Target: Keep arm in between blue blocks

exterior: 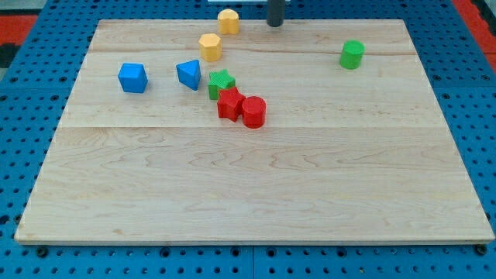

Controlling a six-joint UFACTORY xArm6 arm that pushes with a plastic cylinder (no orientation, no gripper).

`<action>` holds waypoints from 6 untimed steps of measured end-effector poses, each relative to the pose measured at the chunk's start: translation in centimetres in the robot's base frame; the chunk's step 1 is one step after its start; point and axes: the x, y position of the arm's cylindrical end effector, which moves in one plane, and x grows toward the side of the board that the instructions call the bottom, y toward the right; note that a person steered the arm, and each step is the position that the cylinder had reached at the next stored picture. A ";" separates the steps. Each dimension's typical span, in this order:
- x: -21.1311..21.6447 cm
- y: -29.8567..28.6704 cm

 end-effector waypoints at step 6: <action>4.8 -19.6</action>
